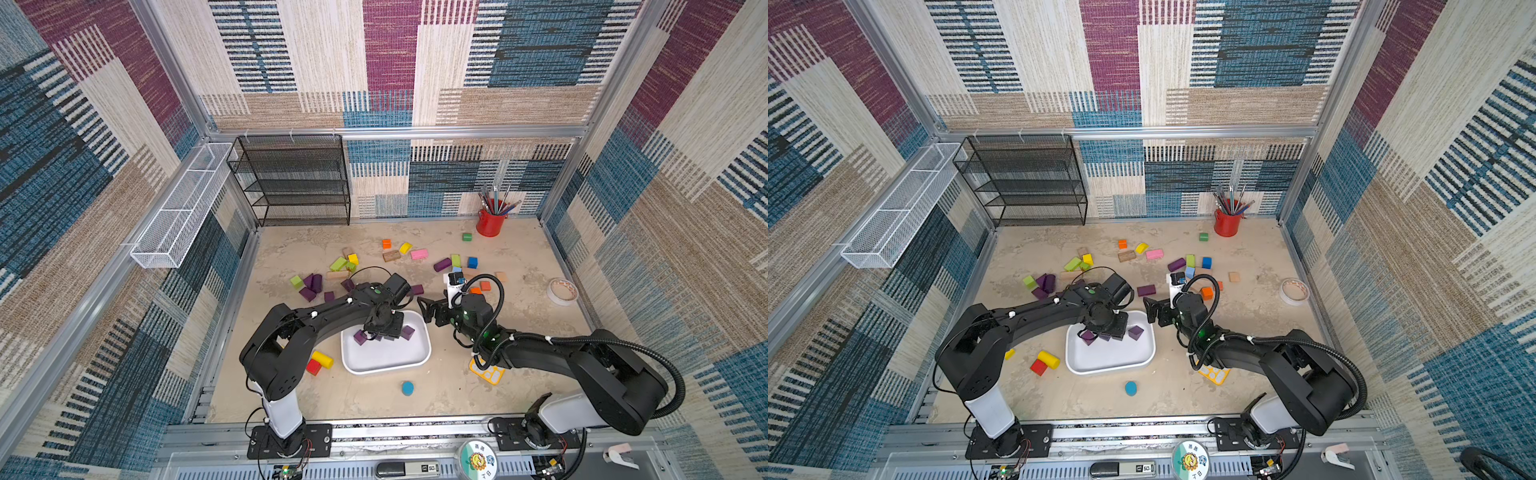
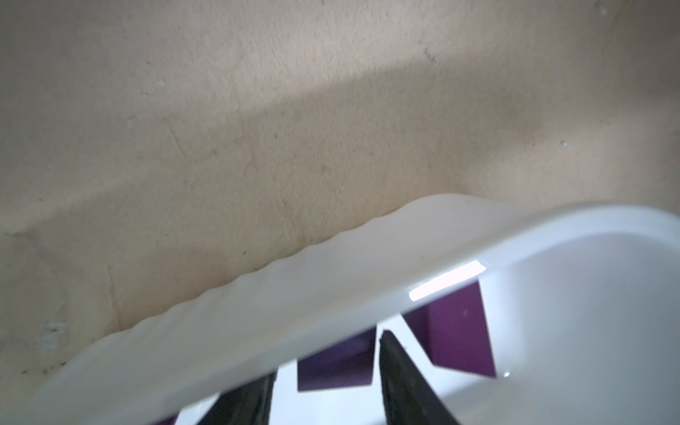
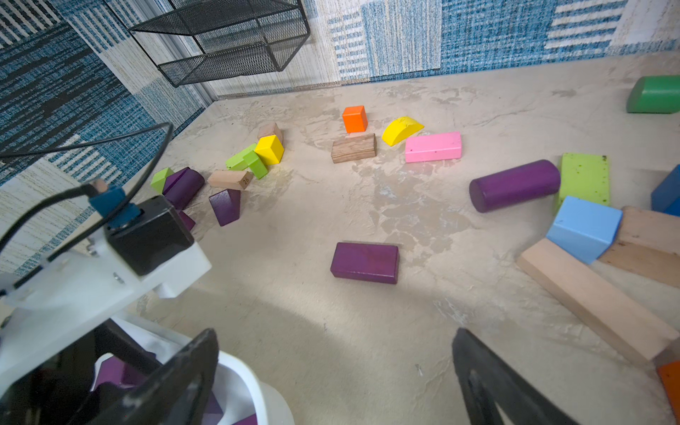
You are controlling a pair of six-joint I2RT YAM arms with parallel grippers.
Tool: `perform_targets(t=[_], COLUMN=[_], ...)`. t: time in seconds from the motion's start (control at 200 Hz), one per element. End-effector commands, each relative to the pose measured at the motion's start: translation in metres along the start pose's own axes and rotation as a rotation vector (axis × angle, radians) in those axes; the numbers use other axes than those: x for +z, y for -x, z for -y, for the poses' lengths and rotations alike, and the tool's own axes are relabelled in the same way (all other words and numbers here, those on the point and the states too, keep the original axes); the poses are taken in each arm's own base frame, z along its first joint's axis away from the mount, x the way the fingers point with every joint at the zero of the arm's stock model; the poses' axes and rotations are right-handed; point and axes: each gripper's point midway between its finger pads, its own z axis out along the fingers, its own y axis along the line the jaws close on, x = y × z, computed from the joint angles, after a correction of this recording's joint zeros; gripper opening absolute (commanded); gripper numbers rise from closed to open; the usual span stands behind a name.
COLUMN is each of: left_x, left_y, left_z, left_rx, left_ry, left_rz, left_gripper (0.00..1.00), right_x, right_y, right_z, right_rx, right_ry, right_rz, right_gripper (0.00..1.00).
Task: Pick purple bricks into the storage bin
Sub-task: Place the building block in the storage box, then pick up the building block from the center of the board.
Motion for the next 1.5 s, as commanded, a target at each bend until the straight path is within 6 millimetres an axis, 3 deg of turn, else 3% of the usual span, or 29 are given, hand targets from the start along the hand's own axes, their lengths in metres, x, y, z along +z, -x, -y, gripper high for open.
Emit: perform_targets(t=[0.0,0.856,1.492], left_x=[-0.008,-0.067,-0.105], left_y=[0.002,0.025,0.051], left_z=[-0.005,-0.024,-0.041], left_rx=[0.013,-0.009,-0.015], left_ry=[0.027,0.133,0.211], left_rz=[0.016,0.154,0.254], left_gripper=[0.52,0.98,0.99], right_x=[0.001,0.004,0.001], right_y=[0.005,0.002,0.004], right_z=[0.000,0.000,0.000], right_rx=[0.011,0.015,0.016], right_ry=[-0.003,-0.001,-0.004], right_rz=[0.022,0.012,0.022], right_gripper=[1.00,1.00,0.99])
